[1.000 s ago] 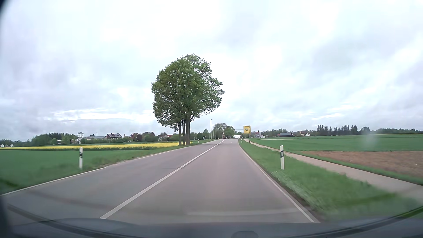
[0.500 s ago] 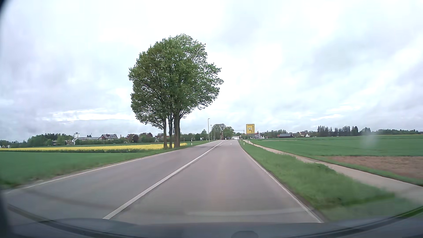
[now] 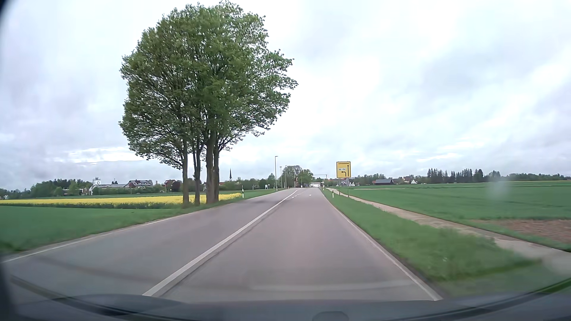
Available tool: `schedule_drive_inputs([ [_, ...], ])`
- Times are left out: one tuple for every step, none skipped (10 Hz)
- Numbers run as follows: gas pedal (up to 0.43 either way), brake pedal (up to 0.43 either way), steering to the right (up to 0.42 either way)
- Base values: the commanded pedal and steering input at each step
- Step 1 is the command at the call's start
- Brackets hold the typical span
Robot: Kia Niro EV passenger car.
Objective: Follow the waypoints while adhering to traffic rules and regulations
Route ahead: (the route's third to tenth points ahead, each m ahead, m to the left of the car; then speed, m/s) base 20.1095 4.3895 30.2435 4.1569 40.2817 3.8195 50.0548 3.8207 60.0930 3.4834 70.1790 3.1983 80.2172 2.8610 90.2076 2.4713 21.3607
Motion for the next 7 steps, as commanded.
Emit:
schedule_drive_inputs([
  [0.220,0.000,0.004],
  [0.220,0.000,0.004],
  [0.220,0.000,0.004],
  [0.220,0.000,0.004],
  [0.220,0.000,0.004],
  [0.220,0.000,0.004],
  [0.220,0.000,0.004],
])
